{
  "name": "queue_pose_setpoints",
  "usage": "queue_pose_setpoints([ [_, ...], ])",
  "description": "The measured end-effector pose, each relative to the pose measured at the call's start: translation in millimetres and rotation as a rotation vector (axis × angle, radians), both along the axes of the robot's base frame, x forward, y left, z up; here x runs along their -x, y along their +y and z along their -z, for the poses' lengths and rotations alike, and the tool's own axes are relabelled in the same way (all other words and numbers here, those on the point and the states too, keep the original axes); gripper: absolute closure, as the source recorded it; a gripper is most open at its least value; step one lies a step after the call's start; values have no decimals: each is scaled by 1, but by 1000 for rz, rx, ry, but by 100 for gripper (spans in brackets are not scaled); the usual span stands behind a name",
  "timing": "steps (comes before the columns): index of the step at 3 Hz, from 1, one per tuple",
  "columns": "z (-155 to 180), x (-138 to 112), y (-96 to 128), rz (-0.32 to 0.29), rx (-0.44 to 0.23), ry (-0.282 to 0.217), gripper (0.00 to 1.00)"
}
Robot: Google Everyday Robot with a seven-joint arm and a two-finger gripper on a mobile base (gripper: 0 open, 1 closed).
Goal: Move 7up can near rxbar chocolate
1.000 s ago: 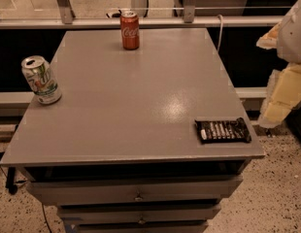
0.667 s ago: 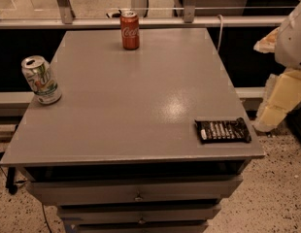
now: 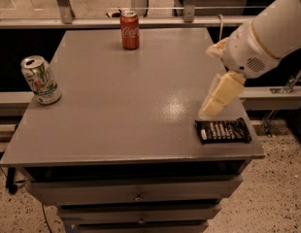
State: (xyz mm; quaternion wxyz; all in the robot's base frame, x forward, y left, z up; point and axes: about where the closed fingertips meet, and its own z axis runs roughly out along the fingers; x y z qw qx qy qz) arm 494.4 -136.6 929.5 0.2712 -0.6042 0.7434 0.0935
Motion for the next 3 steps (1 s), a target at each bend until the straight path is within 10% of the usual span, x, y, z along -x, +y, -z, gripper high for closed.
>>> queue_pose_setpoints([
  [2,7,-67,129,-137,-402,1,0],
  [3,7,-67,129,-137,-402,1,0],
])
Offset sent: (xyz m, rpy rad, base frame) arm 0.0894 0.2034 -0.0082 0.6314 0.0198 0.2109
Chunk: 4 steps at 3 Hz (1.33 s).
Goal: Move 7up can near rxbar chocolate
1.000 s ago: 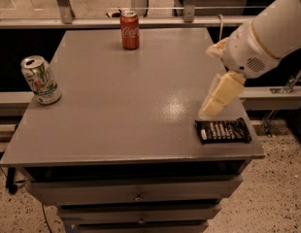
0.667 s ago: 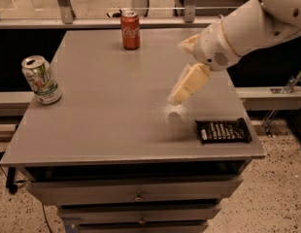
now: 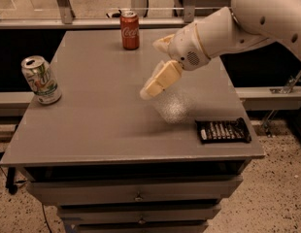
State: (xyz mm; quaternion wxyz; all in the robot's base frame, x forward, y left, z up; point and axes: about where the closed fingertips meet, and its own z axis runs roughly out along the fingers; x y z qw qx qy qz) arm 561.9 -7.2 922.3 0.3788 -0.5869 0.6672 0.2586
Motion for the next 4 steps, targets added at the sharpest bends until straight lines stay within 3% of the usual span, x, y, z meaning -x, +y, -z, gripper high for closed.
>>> queue_pose_setpoints([
  [1,-2,-9,16,-1,-34,-26,0],
  [2,-4,-42,68,-36,-135,-70,0],
  [3,-5,-68,128,-94,-243,-83,0],
  [4,2,-73,186,-149,-330,-74,0],
])
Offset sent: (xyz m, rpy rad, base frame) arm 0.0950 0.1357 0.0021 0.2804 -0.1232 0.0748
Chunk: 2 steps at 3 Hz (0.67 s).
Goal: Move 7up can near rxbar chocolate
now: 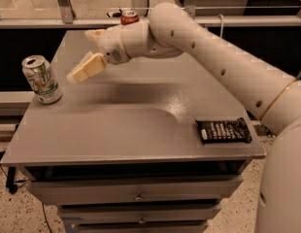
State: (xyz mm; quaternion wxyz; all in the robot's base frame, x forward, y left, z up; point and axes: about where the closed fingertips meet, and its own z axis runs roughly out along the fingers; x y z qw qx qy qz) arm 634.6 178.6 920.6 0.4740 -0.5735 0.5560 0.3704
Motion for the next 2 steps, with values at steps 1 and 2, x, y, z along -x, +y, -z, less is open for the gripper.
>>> queue_pose_setpoints([
  [1,17,2,45,-44,-43,32,0],
  [2,22,8,78,-89,-72,74,0],
])
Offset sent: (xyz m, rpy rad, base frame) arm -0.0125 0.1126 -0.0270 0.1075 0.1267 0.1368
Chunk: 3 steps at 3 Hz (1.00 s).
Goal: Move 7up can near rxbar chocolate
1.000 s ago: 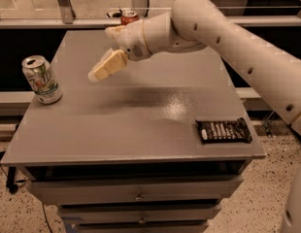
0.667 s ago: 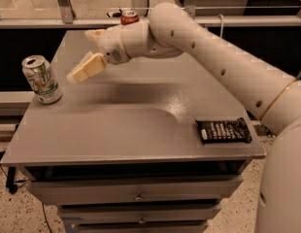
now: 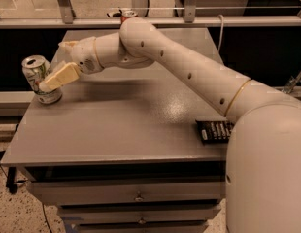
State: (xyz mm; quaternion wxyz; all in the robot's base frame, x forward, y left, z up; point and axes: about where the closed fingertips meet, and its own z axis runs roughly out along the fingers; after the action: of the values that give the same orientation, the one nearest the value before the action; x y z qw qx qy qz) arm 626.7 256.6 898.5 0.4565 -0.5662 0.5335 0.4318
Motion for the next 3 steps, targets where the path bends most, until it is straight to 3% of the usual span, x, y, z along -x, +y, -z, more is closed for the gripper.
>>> queue_pose_setpoints([
  [1,-3,11,19,-42,-28,40,0],
  [3,-4,30,32,-102,-66,101,41],
])
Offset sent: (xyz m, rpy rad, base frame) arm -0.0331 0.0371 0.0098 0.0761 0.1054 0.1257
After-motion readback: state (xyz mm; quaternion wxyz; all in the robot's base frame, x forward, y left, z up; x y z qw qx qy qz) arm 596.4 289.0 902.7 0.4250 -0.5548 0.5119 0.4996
